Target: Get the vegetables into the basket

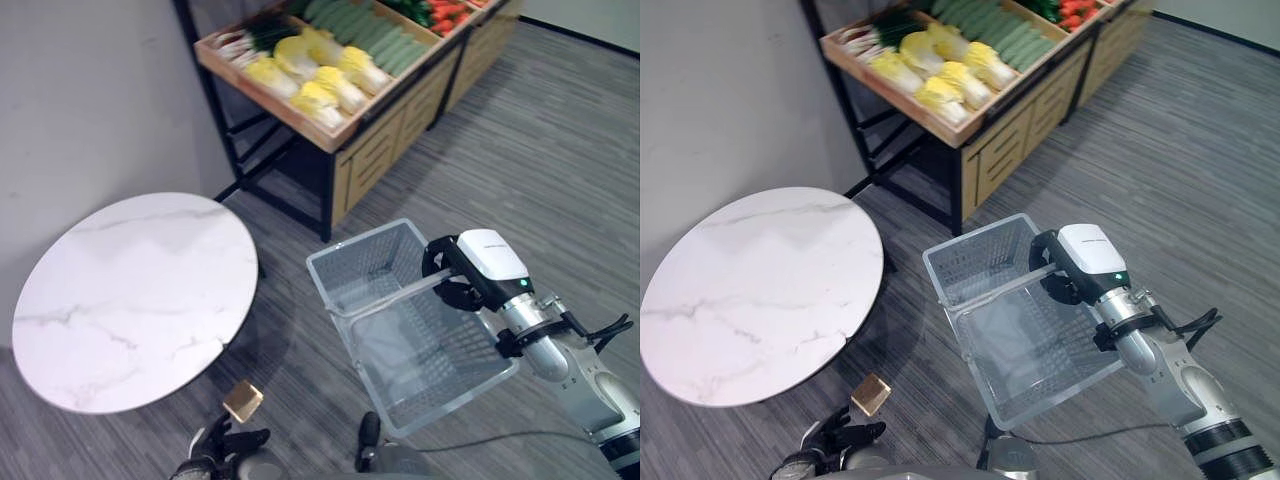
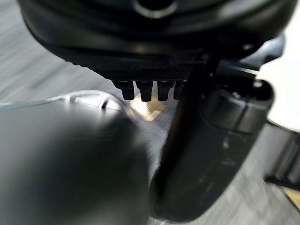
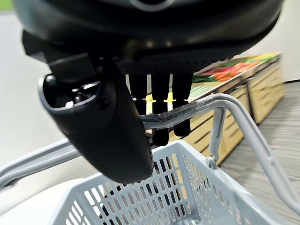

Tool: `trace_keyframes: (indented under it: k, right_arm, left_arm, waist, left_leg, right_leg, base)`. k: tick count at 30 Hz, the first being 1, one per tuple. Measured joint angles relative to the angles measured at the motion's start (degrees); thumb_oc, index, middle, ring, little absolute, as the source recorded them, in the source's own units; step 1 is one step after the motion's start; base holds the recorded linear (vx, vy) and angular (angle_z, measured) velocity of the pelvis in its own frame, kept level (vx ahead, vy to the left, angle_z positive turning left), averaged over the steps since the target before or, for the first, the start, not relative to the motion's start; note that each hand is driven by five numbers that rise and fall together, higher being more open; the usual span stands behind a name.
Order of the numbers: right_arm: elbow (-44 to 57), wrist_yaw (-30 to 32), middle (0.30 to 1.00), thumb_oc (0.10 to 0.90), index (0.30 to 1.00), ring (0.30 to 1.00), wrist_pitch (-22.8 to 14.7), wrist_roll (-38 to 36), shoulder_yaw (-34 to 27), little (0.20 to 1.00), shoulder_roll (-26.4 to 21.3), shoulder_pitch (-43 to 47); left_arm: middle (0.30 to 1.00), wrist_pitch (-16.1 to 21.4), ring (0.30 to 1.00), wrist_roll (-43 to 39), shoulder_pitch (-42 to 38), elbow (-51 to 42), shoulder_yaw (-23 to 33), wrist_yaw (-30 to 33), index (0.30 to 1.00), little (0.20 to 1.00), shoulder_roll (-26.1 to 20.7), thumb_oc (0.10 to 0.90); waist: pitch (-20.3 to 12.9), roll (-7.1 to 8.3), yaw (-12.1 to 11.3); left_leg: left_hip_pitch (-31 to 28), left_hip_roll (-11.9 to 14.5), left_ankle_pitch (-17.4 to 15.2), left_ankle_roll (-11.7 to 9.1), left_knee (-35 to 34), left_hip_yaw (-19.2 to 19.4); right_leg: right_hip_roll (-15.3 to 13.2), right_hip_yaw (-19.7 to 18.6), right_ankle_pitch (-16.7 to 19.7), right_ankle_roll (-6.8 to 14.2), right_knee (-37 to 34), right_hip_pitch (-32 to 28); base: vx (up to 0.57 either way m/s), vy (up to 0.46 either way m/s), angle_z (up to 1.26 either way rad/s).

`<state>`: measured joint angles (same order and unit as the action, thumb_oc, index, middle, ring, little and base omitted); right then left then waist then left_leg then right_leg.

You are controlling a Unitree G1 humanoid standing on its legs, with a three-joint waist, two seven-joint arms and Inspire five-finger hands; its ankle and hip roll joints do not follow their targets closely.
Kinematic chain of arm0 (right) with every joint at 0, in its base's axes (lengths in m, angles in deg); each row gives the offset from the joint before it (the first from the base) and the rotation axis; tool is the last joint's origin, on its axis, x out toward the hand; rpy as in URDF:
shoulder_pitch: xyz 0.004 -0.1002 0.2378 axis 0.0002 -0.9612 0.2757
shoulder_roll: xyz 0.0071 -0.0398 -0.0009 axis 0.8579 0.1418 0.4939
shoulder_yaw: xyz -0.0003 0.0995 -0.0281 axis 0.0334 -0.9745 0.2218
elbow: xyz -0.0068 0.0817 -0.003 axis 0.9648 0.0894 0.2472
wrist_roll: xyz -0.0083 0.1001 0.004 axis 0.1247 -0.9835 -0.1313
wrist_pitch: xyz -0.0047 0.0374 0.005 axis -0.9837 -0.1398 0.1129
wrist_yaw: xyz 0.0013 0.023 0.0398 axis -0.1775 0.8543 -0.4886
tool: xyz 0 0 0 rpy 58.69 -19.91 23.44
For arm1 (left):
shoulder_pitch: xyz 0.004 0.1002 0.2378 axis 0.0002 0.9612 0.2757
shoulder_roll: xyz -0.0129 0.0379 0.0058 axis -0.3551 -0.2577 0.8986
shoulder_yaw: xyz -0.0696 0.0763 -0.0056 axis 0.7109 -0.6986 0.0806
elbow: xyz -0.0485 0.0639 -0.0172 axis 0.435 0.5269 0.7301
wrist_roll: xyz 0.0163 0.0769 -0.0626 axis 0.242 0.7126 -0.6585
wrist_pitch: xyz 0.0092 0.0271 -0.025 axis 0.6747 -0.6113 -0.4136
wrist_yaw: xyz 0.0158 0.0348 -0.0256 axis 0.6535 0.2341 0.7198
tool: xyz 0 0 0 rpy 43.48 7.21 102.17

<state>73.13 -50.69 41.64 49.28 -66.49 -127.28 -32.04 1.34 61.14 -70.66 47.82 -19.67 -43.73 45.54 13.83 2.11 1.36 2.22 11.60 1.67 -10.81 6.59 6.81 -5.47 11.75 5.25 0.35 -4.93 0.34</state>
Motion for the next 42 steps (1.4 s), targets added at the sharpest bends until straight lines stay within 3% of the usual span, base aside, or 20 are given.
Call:
trace_keyframes:
  k: [2,4,6,7,8,11,13,16,21,25,26,31,36,39,42]
  right_arm:
    - [-0.9,-0.1,0.300,0.400,0.300,0.300,0.3,0.0,0.0,0.300,-0.1,0.1]
    - [-1.8,-0.1,0.300,0.400,0.300,0.300,0.4,0.0,0.0,0.300,0.3,0.2]
    - [-1.9,-0.1,0.300,0.400,0.300,0.300,0.5,0.0,0.0,0.300,0.1,0.7]
    - [-2.0,-0.1,0.300,0.400,0.300,0.300,0.6,0.1,0.0,0.300,-0.3,0.8]
    - [-1.9,-0.1,0.300,0.400,0.300,0.300,0.7,-0.1,0.0,0.300,-0.4,0.5]
    - [-0.5,0.0,0.300,0.400,0.300,0.300,0.1,-1.2,-0.9,0.300,0.5,-2.1]
    - [-0.5,0.0,0.300,0.400,0.300,0.300,0.2,-1.2,-1.1,0.300,1.7,-2.4]
    - [-0.5,-0.1,0.300,0.400,0.300,0.300,-0.1,-1.2,-0.2,0.300,4.7,-1.3]
    - [-5.3,0.2,0.300,0.400,0.300,0.300,-1.1,-1.2,2.2,0.300,6.2,2.8]
    - [-14.4,1.8,0.300,0.400,0.300,0.300,-1.5,-1.2,3.0,0.300,7.4,4.1]
    - [-16.6,2.4,0.300,0.400,0.300,0.300,-2.0,-1.2,3.0,0.300,7.5,3.9]
    - [-21.8,3.5,0.300,0.400,0.300,0.300,-0.4,-1.2,1.2,0.300,7.6,0.9]
    - [-30.8,5.5,0.300,0.400,0.300,0.300,1.3,-2.2,-2.0,0.300,8.9,-2.5]
    - [-39.6,8.3,0.300,0.400,0.300,0.300,0.5,-3.7,-4.1,0.300,11.3,-5.2]
    - [-44.8,9.7,0.300,0.400,0.300,0.300,0.7,-4.2,-4.6,0.300,12.9,-6.3]
  left_arm:
    - [1.000,0.1,1.000,-0.4,-1.4,0.3,0.1,0.5,1.000,1.000,0.4,0.900]
    - [1.000,0.1,1.000,-1.2,-2.0,0.5,0.0,0.8,1.000,1.000,0.2,0.900]
    - [1.000,0.5,1.000,-2.0,-2.7,0.3,0.1,1.3,1.000,1.000,-0.2,0.900]
    - [1.000,0.5,1.000,-2.5,-2.7,0.2,0.1,1.4,1.000,1.000,-0.1,0.900]
    - [1.000,0.5,1.000,-2.9,-2.7,0.2,0.2,1.5,1.000,1.000,-0.1,0.900]
    - [1.000,0.6,1.000,-2.8,-3.1,0.2,-0.1,2.1,1.000,1.000,-0.5,0.900]
    - [1.000,0.6,1.000,-2.7,-3.2,0.6,-0.4,2.1,1.000,1.000,-0.2,0.900]
    - [1.000,0.3,1.000,-2.4,-3.0,2.1,-1.1,1.9,1.000,1.000,-1.1,0.900]
    - [1.000,0.4,1.000,-2.2,-2.6,2.7,-0.8,1.8,1.000,1.000,-2.2,0.900]
    - [1.000,0.4,1.000,-2.2,-1.6,2.2,0.2,1.8,1.000,1.000,-2.7,0.900]
    - [1.000,0.4,1.000,-2.2,-1.4,1.9,0.2,1.7,1.000,1.000,-2.7,0.900]
    - [1.000,0.4,1.000,-2.2,0.1,1.5,0.6,1.8,1.000,1.000,-2.4,0.900]
    - [1.000,0.4,1.000,-1.4,1.8,1.8,0.6,1.7,1.000,1.000,-0.3,0.900]
    - [1.000,0.4,1.000,-1.4,3.4,2.3,0.0,1.9,1.000,1.000,0.1,0.900]
    - [1.000,0.5,1.000,-1.6,3.9,2.6,0.1,2.1,1.000,1.000,0.8,0.900]
  waist:
    - [0.4,-0.08,-0.2]
    - [1.0,0.40,-0.7]
    - [2.7,0.39,-1.7]
    - [2.9,0.21,-1.9]
    - [3.4,0.22,-1.9]
    - [3.6,1.45,-0.2]
    - [3.7,1.66,0.2]
    - [4.0,1.85,-2.1]
    - [4.0,2.94,-2.5]
    - [3.3,4.09,-4.1]
    - [3.2,4.00,-4.1]
    - [2.7,3.44,-3.4]
    - [-1.8,0.39,-2.1]
    - [-4.6,0.02,-1.6]
    - [-5.4,-0.62,-1.6]
  left_leg:
    - [2.5,-2.7,1.3,1.6,-5.5,-2.9]
    - [4.3,-4.4,1.3,1.6,-6.9,-6.4]
    - [6.5,-7.6,1.0,2.0,-6.0,-13.7]
    - [6.6,-8.6,0.4,2.9,-5.6,-15.0]
    - [6.5,-9.2,2.1,5.5,-3.6,-14.2]
    - [5.3,-11.9,1.6,9.1,-3.1,-10.6]
    - [4.6,-13.2,1.4,10.7,-2.7,-8.9]
    - [3.1,-12.9,0.4,12.1,-3.0,-2.9]
    - [-0.7,-12.4,-0.3,12.7,-6.2,3.2]
    - [-3.5,-11.4,-0.2,11.9,-8.5,6.3]
    - [-4.0,-11.0,-0.2,11.4,-8.6,6.2]
    - [-5.3,-9.4,-0.2,10.4,-8.8,5.0]
    - [-7.0,-9.0,0.2,9.6,-10.6,4.9]
    - [-7.2,-8.6,0.5,9.3,-10.7,4.8]
    - [-7.2,-8.5,0.6,9.2,-11.1,4.8]
  right_leg:
    - [0.7,-2.5,0.6,-0.1,-0.1,0.9]
    - [1.4,-4.5,0.4,0.1,-0.3,1.0]
    - [2.0,-8.1,0.3,0.2,0.0,1.0]
    - [2.1,-9.2,0.2,0.4,-0.1,1.1]
    - [1.9,-11.0,0.1,1.5,-0.1,0.7]
    - [-1.1,-12.7,0.4,2.9,0.1,0.1]
    - [-2.4,-14.0,1.4,3.7,1.4,0.7]
    - [-2.9,-17.9,1.9,4.3,2.9,2.7]
    - [-2.4,-16.2,3.5,5.4,3.0,3.5]
    - [-2.9,-4.4,2.2,5.2,1.6,2.4]
    - [-2.6,-3.8,2.5,5.0,1.6,1.9]
    - [-0.8,-3.0,2.7,4.5,0.0,-0.5]
    - [-0.3,-3.0,2.2,3.9,-0.1,-1.6]
    - [0.1,-3.0,2.0,3.8,-0.2,-1.7]
    - [0.3,-3.0,2.0,3.7,-0.2,-1.7]
  base:
    - [0.12,0.027,-0.71]
    - [0.12,0.082,-0.77]
    - [0.13,0.103,-1.17]
    - [0.09,0.221,-1.20]
    - [0.12,0.214,-1.09]
    - [0.10,0.271,-0.45]
    - [0.07,0.248,-0.34]
    - [0.01,0.212,-0.81]
    - [0.01,0.090,-0.73]
    - [0.04,0.022,-0.36]
    - [0.07,0.011,-0.09]
    - [0.05,-0.013,0.07]
    - [0.02,-0.053,0.01]
    - [-0.02,-0.050,0.00]
    - [0.00,0.000,0.00]
